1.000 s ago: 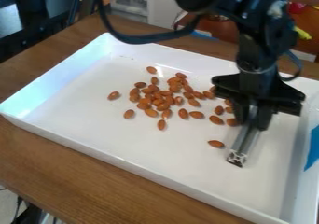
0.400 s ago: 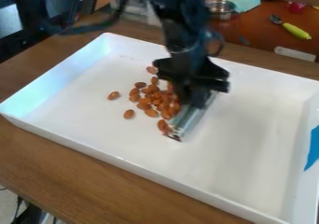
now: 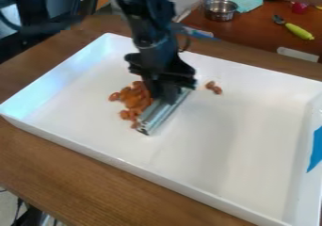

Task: Sweep into pile

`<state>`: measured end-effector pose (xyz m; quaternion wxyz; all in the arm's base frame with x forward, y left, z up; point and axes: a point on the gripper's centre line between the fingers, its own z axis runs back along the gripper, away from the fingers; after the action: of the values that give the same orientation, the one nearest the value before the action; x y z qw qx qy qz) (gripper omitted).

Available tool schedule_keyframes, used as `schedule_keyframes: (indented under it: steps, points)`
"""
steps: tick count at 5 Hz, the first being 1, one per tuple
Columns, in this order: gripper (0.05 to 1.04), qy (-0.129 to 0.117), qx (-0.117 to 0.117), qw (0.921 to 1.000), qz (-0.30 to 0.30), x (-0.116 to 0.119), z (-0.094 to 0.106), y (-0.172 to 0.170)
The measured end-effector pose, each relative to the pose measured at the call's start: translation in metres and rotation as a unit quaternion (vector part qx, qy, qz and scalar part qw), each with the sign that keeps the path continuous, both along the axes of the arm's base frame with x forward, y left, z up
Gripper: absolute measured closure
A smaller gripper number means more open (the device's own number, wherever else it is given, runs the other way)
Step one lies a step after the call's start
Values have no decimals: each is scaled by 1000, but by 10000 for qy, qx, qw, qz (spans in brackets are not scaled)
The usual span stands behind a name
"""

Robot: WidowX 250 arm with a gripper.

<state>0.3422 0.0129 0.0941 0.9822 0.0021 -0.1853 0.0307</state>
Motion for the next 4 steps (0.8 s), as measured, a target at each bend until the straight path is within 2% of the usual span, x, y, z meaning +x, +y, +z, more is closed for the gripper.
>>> schedule_keyframes:
  steps: [1,2,3,4]
  points:
    - [775,-79,337,9994,-35,0,0,20]
    - [775,-479,1016,9934,238,7,2,53]
    - [775,-730,1650,9833,249,10,3,73]
    - [775,-659,2085,9755,226,0,2,97]
